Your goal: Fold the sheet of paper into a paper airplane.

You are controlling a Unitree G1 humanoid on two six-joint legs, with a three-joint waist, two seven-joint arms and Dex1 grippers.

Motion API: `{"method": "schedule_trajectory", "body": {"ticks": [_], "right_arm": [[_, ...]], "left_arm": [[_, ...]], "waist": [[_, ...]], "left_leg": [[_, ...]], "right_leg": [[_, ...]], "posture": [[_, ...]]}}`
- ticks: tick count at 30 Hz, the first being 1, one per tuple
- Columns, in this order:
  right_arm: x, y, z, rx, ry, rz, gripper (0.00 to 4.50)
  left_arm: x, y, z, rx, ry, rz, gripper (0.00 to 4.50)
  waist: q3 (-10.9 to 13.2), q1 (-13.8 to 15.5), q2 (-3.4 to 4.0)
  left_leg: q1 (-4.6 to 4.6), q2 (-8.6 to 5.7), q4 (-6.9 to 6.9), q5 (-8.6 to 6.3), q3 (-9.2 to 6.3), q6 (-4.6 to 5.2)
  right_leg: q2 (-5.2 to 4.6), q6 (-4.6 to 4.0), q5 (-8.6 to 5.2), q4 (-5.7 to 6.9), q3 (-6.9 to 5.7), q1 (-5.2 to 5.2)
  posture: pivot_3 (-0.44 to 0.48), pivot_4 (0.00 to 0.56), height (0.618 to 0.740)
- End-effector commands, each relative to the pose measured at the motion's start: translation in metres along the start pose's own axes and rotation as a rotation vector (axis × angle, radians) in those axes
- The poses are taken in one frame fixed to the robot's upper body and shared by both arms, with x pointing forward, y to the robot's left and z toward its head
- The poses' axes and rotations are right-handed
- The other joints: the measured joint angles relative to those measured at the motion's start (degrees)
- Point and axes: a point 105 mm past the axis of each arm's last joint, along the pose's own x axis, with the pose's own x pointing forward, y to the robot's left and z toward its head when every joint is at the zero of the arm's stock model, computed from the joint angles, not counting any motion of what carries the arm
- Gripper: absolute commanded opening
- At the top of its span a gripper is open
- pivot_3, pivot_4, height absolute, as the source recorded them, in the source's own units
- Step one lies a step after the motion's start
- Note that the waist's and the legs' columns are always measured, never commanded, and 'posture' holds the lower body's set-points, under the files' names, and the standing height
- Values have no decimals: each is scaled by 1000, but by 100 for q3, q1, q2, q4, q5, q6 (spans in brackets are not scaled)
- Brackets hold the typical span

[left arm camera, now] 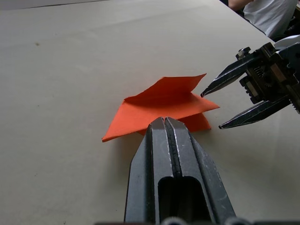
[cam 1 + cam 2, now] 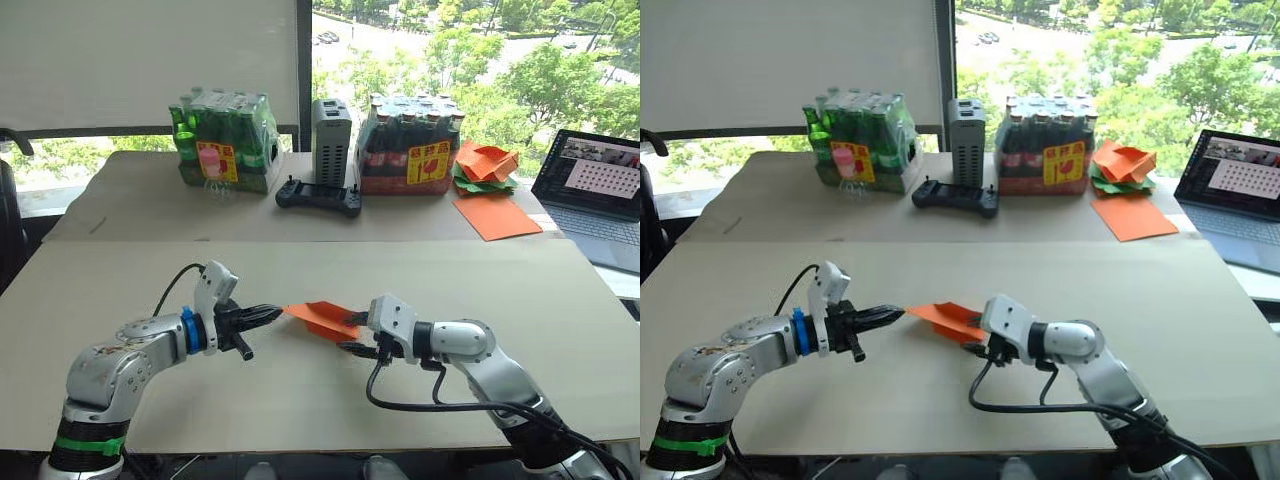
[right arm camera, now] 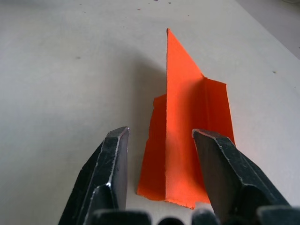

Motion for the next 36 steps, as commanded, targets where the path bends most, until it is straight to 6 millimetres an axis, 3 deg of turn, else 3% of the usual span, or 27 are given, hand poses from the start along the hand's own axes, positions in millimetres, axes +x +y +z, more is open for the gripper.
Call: {"method": "schedule_trajectory", "body": {"ticks": [1, 7, 26, 36], "right_arm": [[-1, -7, 16, -19, -55, -14, 3263], [4, -10, 15, 9, -55, -19, 3263], [12, -39, 6, 337, 5, -77, 3263], [11, -49, 25, 413, -56, -51, 3263]], "left_arm": [[-7, 0, 9, 40, -33, 12, 0], [-5, 2, 8, 38, -41, 27, 0], [0, -3, 4, 23, -67, 45, 0], [1, -4, 2, 13, -71, 54, 0]], "waist": [[0, 12, 0], [0, -9, 0], [0, -17, 0], [0, -18, 0]], "left_leg": [[-1, 0, 1, 0, 0, 0], [0, 1, 0, 0, 0, 0], [0, 0, 1, 0, 0, 0], [0, 0, 1, 0, 0, 0]], "right_leg": [[0, 0, 0, -1, 0, 0], [1, -1, 1, 2, 0, -1], [0, -2, 1, 11, 1, -4], [0, -3, 1, 14, 1, -5]], "posture": [[0, 150, 740], [0, 150, 740], [0, 150, 740], [0, 150, 740]]}}
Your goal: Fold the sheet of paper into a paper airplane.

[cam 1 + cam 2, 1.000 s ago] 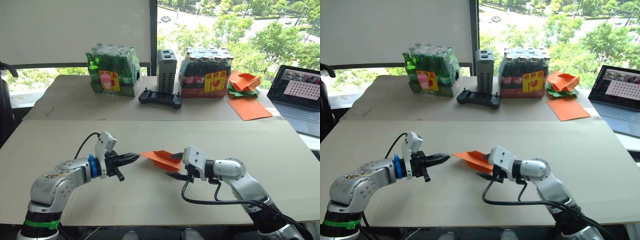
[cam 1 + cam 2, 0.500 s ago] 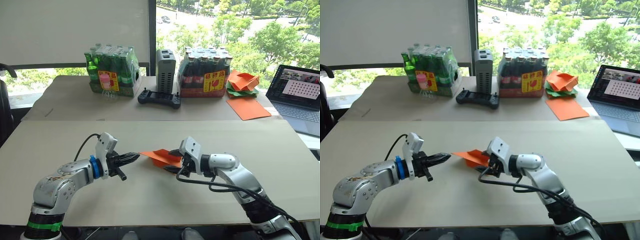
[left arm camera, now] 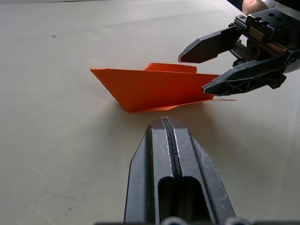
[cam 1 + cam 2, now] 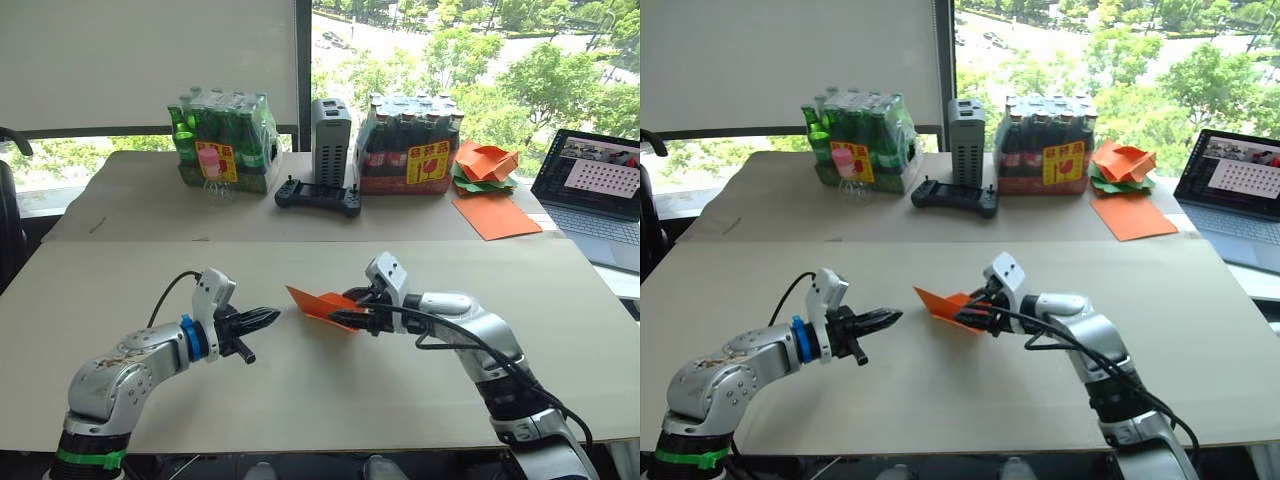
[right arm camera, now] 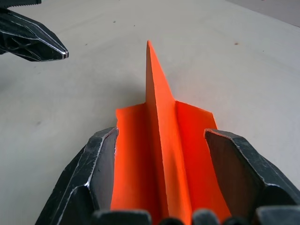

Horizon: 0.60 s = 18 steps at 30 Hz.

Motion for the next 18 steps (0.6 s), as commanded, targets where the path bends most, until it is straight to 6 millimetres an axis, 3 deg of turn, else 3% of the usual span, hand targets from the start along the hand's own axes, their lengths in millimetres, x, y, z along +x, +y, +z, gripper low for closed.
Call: {"method": "schedule_trajectory", "body": {"ticks": [1, 6, 12, 18], "right_arm": [[-1, 2, 23, -33, -60, 18, 3263], [2, 1, 28, -57, -69, 20, 3263], [5, 3, 27, -78, -56, 35, 1443], [14, 5, 22, -97, -31, 41, 1443]], "left_arm": [[-1, -7, 11, 34, -41, -19, 0], [1, -7, 11, 32, -44, -17, 0], [1, -7, 10, 29, -44, -15, 0], [1, -6, 11, 31, -44, -8, 0]], "waist": [[0, 0, 0], [0, -2, 0], [0, -2, 0], [0, -10, 0]], "left_leg": [[0, 0, 0, 0, 0, 0], [0, 0, 0, 0, 0, 0], [-1, 0, 0, 0, 0, 0], [0, 1, 0, 0, 0, 0]], "right_leg": [[0, 0, 0, 0, 0, 0], [1, 0, 0, 1, 0, -1], [0, 0, 0, 1, 0, -1], [1, 0, 0, 3, 0, -2]], "posture": [[0, 150, 740], [0, 150, 740], [0, 150, 740], [0, 150, 740]]}}
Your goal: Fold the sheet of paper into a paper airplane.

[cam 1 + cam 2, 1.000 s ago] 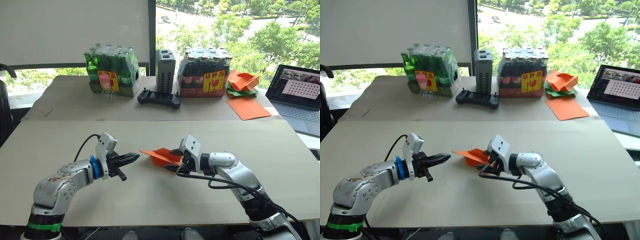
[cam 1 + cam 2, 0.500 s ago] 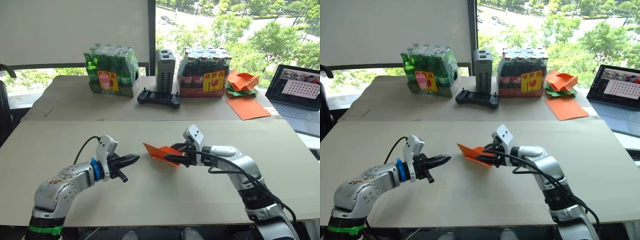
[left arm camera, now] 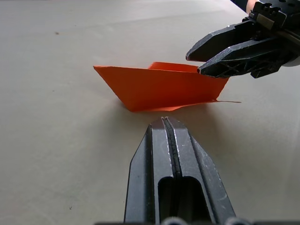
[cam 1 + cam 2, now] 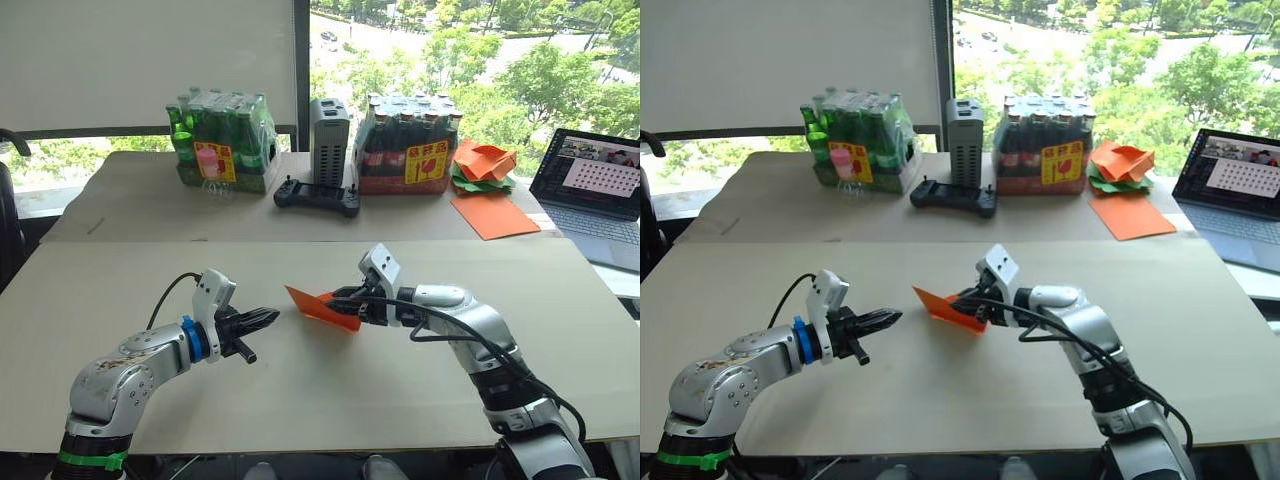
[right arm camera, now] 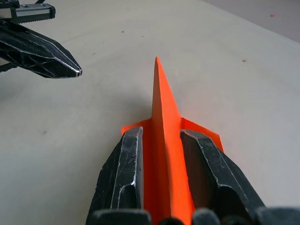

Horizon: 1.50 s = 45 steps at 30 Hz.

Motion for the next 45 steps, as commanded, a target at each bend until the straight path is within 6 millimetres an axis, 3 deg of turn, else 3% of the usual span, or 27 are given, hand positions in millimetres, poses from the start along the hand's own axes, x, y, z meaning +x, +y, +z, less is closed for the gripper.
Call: {"method": "schedule_trajectory", "body": {"ticks": [1, 22, 27, 29, 37, 42, 45], "right_arm": [[3, 1, 11, -52, -28, 7, 1443], [15, -6, -12, -94, 75, -21, 1443], [14, -7, -12, -100, 77, -38, 21], [12, -9, -13, -103, 82, -51, 21], [-20, -24, -11, -112, 71, -216, 21], [-62, -59, -12, -68, 51, -536, 21], [-98, -78, -25, -26, 58, -754, 21]], "left_arm": [[-1, -7, 11, 37, -38, -23, 0], [-1, -9, 9, 39, -36, -13, 0], [-1, -11, 8, 40, -34, -19, 0], [-1, -12, 8, 41, -33, -21, 0], [4, -14, 8, 46, -33, -35, 0], [5, -12, 8, 37, -44, -36, 0], [6, -10, 8, 32, -47, -34, 0]], "waist": [[0, 1, 0], [0, 0, 0], [0, 0, 0], [0, 1, 0], [0, 19, 0], [0, 16, 0], [0, 33, 0]], "left_leg": [[0, 0, 0, 0, 0, 0], [0, -1, 0, 0, 0, 0], [0, 0, 0, 0, 0, 0], [0, 0, 0, 0, 0, 0], [-3, -2, 1, 0, 0, 0], [-2, -1, 1, 0, 0, 0], [-2, -2, 0, 0, 0, 0]], "right_leg": [[0, 0, 0, 1, 0, 0], [0, -1, 0, 1, 0, -1], [0, -1, 0, 1, 0, -1], [-1, 0, 0, 1, 0, -1], [-2, 0, 0, 1, 0, -1], [-1, 0, 0, 2, 0, -1], [-2, 0, 0, 1, 0, -1]], "posture": [[0, 150, 740], [0, 150, 740], [0, 150, 740], [0, 150, 740], [0, 150, 740], [0, 150, 740], [0, 150, 740]]}}
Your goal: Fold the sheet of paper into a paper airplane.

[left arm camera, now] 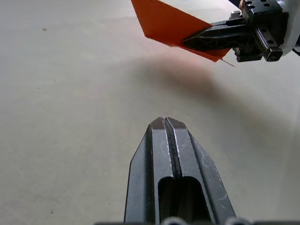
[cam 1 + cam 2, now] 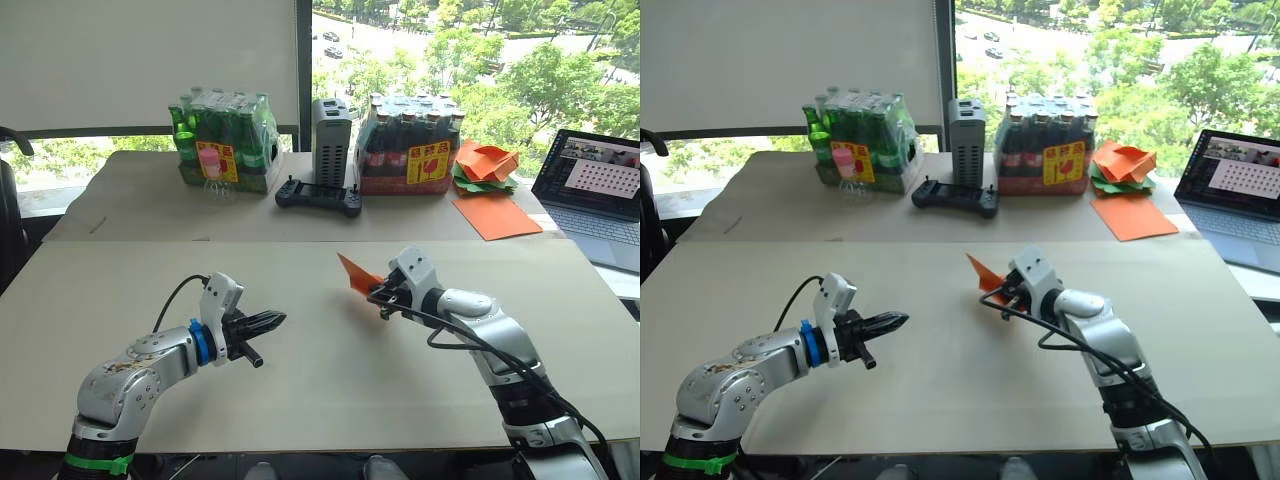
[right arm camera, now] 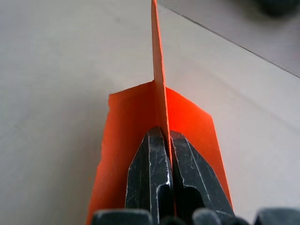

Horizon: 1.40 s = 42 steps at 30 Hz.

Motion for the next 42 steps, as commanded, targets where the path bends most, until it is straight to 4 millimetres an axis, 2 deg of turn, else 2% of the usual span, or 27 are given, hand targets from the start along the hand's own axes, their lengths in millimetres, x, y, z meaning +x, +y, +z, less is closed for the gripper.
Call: {"method": "schedule_trajectory", "body": {"ticks": [1, 4, 7, 10, 14, 18, 21, 22, 24, 26, 28, 29, 31, 34, 36, 38, 42], "right_arm": [[-26, -42, -4, 41, -13, -251, 21], [-49, -68, -19, 64, 11, -411, 21], [-78, -99, -45, 117, 70, -596, 21], [-97, -122, -58, 133, 92, -725, 21], [-105, -136, -69, 166, 103, -791, 21], [-98, -134, -80, 182, 136, -773, 21], [-93, -132, -78, 193, 114, -759, 874], [-91, -132, -76, 187, 108, -761, 1279], [-89, -133, -69, 168, 82, -775, 1863], [-89, -134, -62, 141, 60, -789, 2658], [-86, -135, -40, 80, -26, -814, 3265], [-85, -134, -20, 38, -105, -822, 3629], [-82, -127, 18, -27, -268, -817, 3629], [-74, -110, 50, -51, -418, -748, 3629], [-57, -80, 71, -51, -502, -592, 3629], [-43, -54, 82, -43, -540, -467, 3629], [-24, -14, 84, 56, -561, -281, 3629]], "left_arm": [[0, -1, 10, 27, -42, -14, 0], [0, 1, 8, 22, -40, -15, 0], [1, 5, 6, 17, -34, -15, 0], [3, 8, 5, 14, -30, -19, 0], [5, 9, 6, 16, -26, -25, 0], [5, 10, 6, 23, -26, -27, 0], [3, 11, 8, 25, -31, -17, 0], [3, 11, 8, 24, -32, -14, 0], [0, 12, 7, 23, -35, -7, 0], [-1, 12, 7, 21, -36, -1, 0], [-3, 14, 7, 14, -46, 18, 0], [-4, 15, 8, 8, -57, 29, 0], [-6, 17, 11, 0, -83, 52, 0], [-8, 21, 17, -17, -121, 81, 0], [-9, 24, 24, -32, -165, 109, 0], [-10, 27, 31, -45, -208, 136, 0], [-14, 32, 43, -63, -291, 199, 0]], "waist": [[0, 14, 0], [0, 6, 0], [0, 6, 1], [0, -3, 1], [0, -34, 1], [-1, -32, 2], [-1, -28, 2], [-1, -27, 2], [-1, -25, 2], [-1, -24, 2], [-1, -36, 3], [0, -43, 3], [0, -64, 4], [0, -70, 6], [0, -61, 6], [0, -47, 5], [0, -18, 6]], "left_leg": [[-1, 0, 0, 0, 0, 0], [-1, -2, 2, 0, 2, 0], [0, -2, 1, 0, 2, 0], [1, -3, 1, 0, 9, 0], [6, -1, 0, 0, 10, 1], [8, -2, 0, 0, 16, 1], [7, -3, 0, 0, 16, 1], [8, -3, 0, 0, 16, 1], [7, -3, 0, 0, 17, 1], [7, -3, 0, 0, 16, 1], [8, -2, 0, 0, 17, 1], [8, -2, 0, 0, 17, 1], [8, -1, -1, 0, 17, 1], [9, -1, -1, 0, 18, 1], [8, -1, -1, 0, 18, 1], [7, -1, 0, 0, 18, 1], [7, -2, 2, 0, 18, 1]], "right_leg": [[0, 0, 0, -1, 0, 0], [-1, 0, 0, 0, 4, 0], [0, 0, 0, 1, 4, 0], [0, 0, 0, 0, 12, 0], [2, 0, 0, 2, 15, 1], [2, 0, 0, 2, 23, 1], [2, 0, 0, 1, 24, 1], [2, 0, 0, 1, 24, 1], [1, 0, 0, 1, 24, 1], [1, 0, 0, 1, 24, 1], [2, 0, 0, 1, 24, 1], [2, 0, 0, 1, 24, 0], [2, 0, 0, 2, 25, -1], [3, 0, 0, 4, 27, -3], [3, 0, 0, 3, 27, -2], [2, 0, 0, 2, 27, -1], [1, 1, 1, 5, 27, -1]], "posture": [[0, 150, 740], [0, 150, 740], [0, 150, 740], [0, 150, 740], [0, 150, 740], [0, 150, 740], [0, 150, 740], [0, 150, 740], [0, 150, 740], [0, 150, 740], [0, 150, 740], [0, 150, 740], [0, 150, 740], [0, 150, 740], [0, 150, 740], [0, 150, 740], [0, 150, 740]]}}
